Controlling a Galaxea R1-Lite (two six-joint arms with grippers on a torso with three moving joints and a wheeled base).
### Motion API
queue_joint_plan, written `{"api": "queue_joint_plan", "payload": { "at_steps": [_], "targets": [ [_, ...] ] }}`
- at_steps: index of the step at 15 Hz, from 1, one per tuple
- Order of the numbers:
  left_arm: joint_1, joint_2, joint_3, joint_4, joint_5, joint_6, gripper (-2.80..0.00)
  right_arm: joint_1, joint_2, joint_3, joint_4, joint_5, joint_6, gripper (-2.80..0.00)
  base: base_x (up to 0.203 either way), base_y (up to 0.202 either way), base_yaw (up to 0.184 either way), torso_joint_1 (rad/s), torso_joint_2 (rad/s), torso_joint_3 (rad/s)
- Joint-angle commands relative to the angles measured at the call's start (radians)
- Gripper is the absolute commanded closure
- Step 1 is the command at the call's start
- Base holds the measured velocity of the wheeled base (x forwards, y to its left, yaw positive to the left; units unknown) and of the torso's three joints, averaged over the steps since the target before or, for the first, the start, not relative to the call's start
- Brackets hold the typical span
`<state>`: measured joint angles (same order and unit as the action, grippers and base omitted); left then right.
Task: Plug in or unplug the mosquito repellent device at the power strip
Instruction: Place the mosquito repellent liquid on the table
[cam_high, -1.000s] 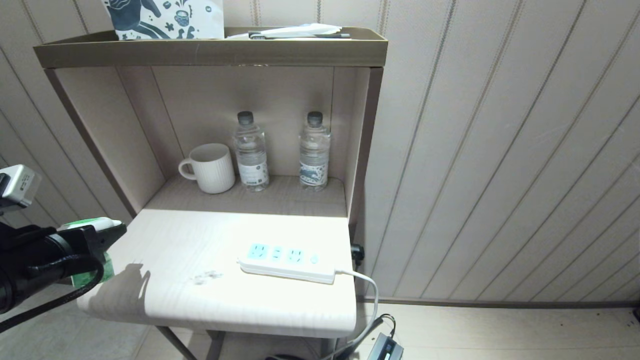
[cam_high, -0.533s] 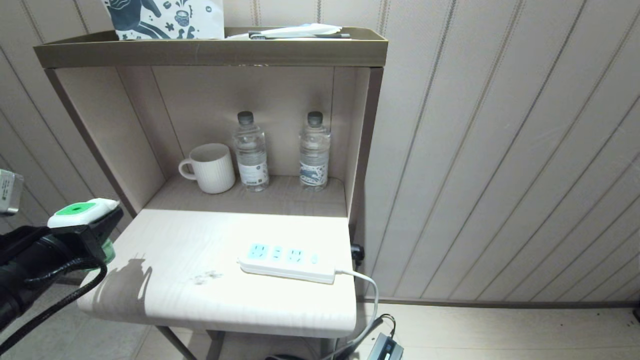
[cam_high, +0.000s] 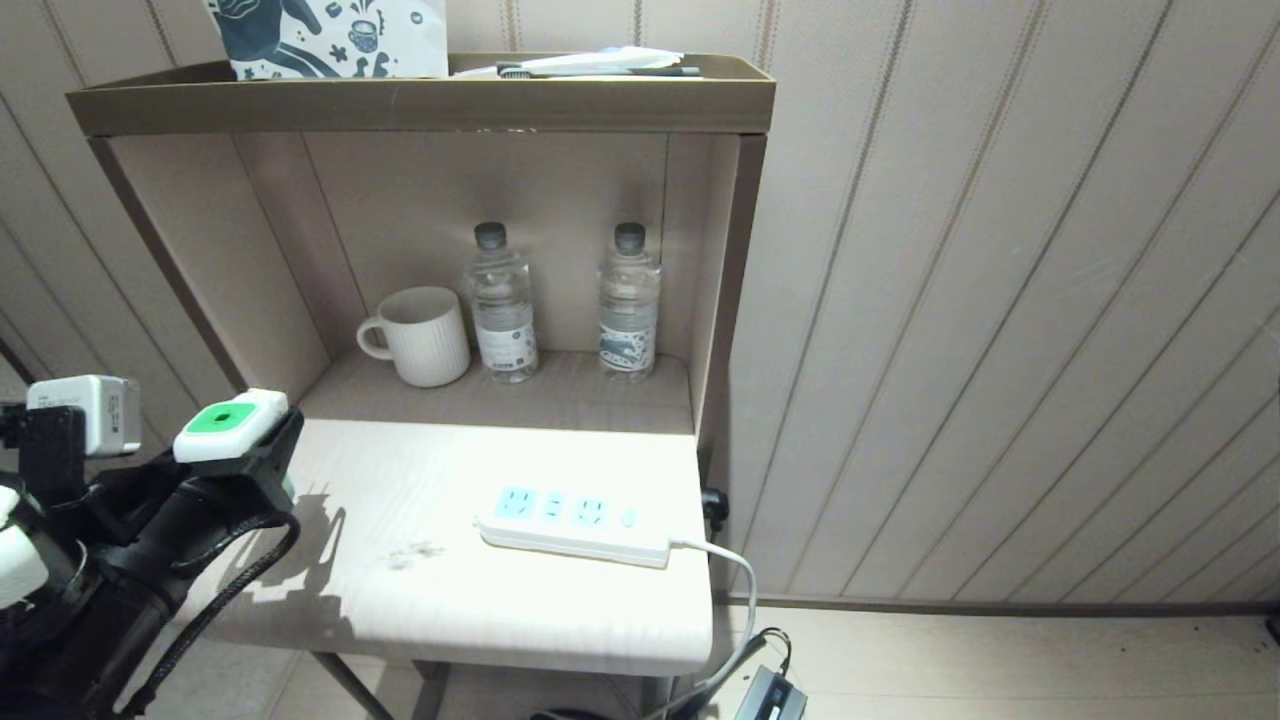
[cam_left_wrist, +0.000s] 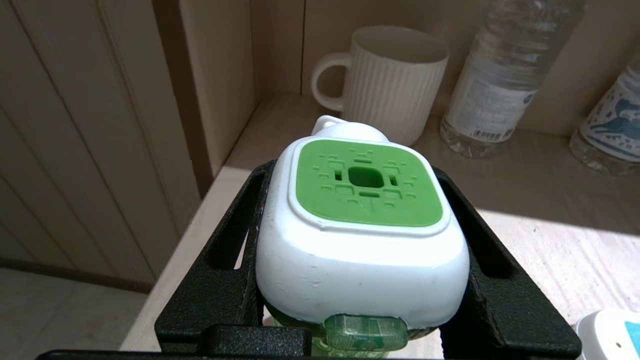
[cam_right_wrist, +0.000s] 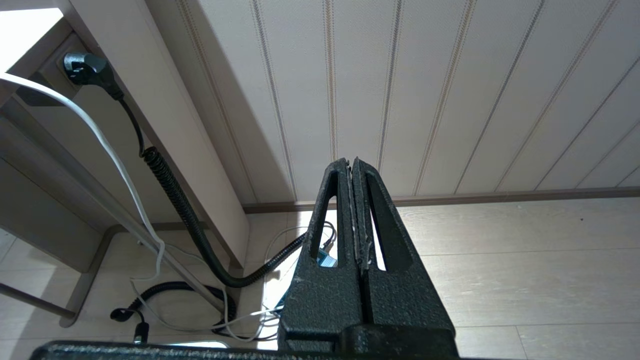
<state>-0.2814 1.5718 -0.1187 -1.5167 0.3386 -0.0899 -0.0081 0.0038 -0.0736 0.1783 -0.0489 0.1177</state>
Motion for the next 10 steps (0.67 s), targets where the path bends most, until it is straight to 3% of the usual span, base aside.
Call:
{"api": "queue_joint_plan", "payload": {
  "at_steps": [1,6,10],
  "targets": [
    [-0.028,0.073,0.0,-0.053,0.021,0.0,0.0,-0.001,0.002,0.0,0.001,0.0,0.0,0.0,0.0,0.0,0.0,0.0,0.0,0.0],
    [-0.027,0.231,-0.071,-0.053,0.027,-0.027,0.0,0.0,0.002,0.0,0.001,0.0,0.0,0.0,0.0,0.0,0.0,0.0,0.0,0.0],
    [-0.03,0.294,-0.148,-0.053,0.122,-0.023,0.0,0.0,0.002,0.0,0.001,0.0,0.0,0.0,0.0,0.0,0.0,0.0,0.0,0.0]
  ]
}}
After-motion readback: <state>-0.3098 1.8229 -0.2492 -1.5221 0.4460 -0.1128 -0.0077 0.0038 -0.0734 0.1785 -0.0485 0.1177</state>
